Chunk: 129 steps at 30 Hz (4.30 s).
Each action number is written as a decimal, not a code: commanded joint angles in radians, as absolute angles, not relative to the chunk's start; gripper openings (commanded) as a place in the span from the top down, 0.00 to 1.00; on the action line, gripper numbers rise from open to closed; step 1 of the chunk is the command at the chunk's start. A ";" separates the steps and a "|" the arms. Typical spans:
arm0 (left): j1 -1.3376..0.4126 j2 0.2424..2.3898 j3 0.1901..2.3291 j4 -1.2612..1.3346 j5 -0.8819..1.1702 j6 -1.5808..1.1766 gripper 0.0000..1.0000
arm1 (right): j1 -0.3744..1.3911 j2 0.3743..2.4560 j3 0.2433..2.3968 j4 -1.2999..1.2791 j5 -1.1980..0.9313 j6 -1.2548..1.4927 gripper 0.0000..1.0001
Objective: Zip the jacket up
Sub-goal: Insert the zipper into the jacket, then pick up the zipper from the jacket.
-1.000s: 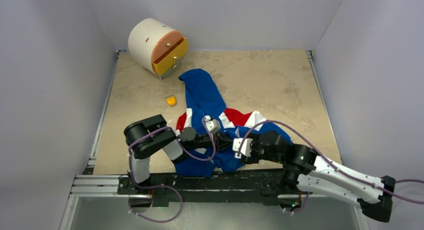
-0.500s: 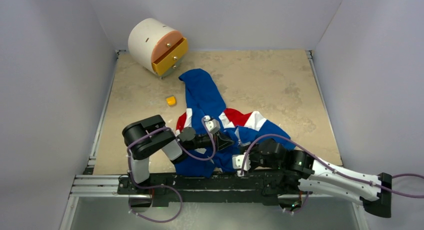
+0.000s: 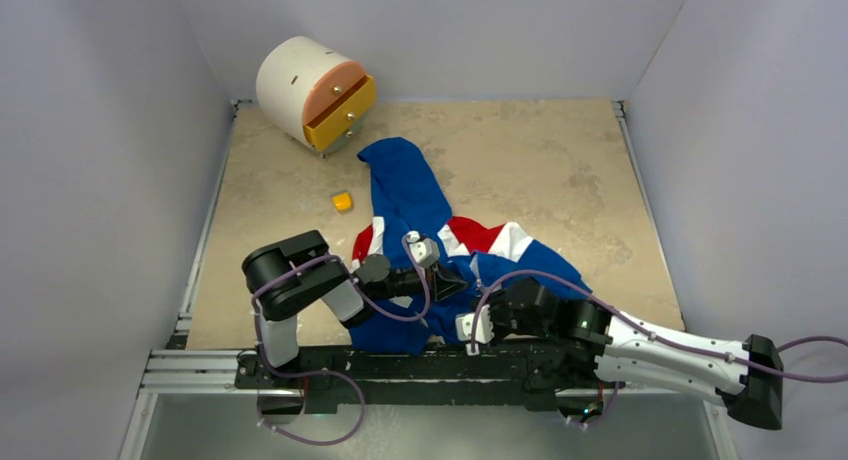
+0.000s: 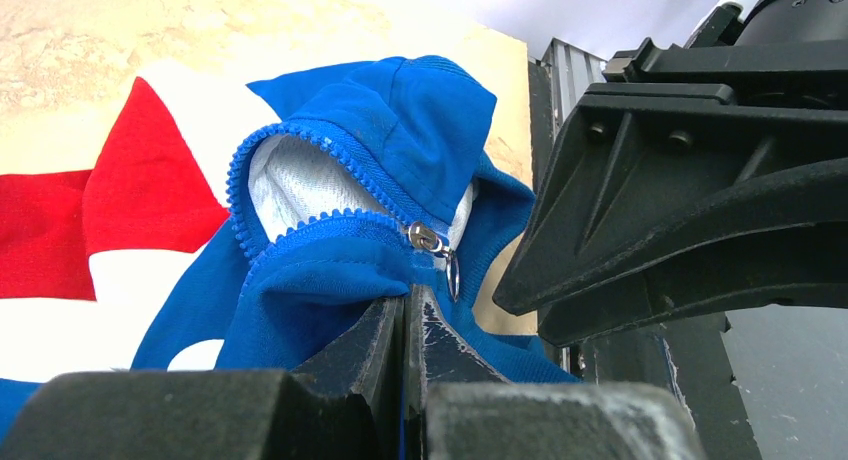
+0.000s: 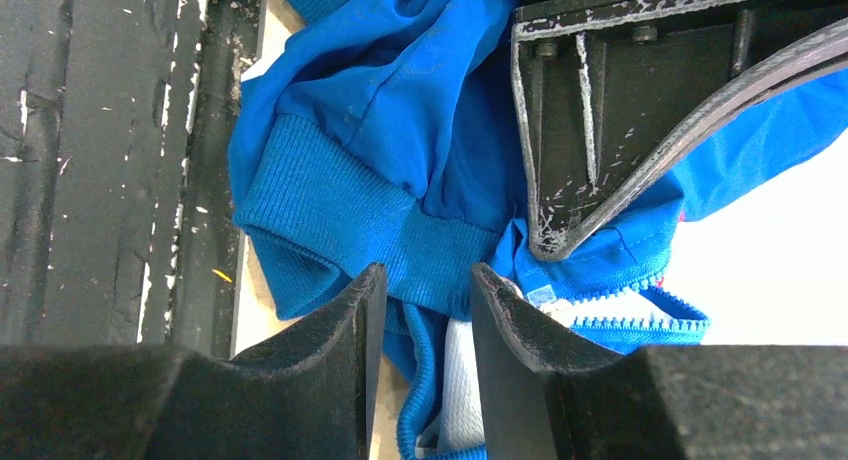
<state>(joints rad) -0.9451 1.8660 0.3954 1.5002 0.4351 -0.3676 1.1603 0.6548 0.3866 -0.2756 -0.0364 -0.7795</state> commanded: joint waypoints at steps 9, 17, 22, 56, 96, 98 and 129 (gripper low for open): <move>-0.953 1.853 0.398 1.531 0.461 -0.397 1.00 | 1.165 0.687 0.357 -0.198 0.013 -0.794 0.62; -0.953 1.856 0.403 1.530 0.461 -0.402 1.00 | 1.165 0.690 0.348 -0.190 0.059 -0.815 0.62; -0.953 1.855 0.403 1.526 0.462 -0.402 1.00 | 1.165 0.678 0.347 -0.185 0.083 -0.820 0.62; -0.957 1.859 0.423 1.510 0.463 -0.411 1.00 | 1.162 0.788 0.310 -0.031 0.175 -0.842 0.84; -0.968 1.867 0.433 1.486 0.457 -0.408 1.00 | 1.144 0.676 0.414 -0.117 0.186 -0.742 1.00; -0.968 1.865 0.433 1.485 0.457 -0.408 1.00 | 1.143 0.684 0.415 -0.120 0.185 -0.737 1.00; -0.969 1.877 0.436 1.499 0.460 -0.412 1.00 | 1.143 0.662 0.408 -0.327 0.026 -0.804 0.70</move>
<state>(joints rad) -0.9638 1.8683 0.4198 1.4723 0.4423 -0.3866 1.1446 0.6502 0.4213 -0.3866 0.0273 -0.7841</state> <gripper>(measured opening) 0.022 0.307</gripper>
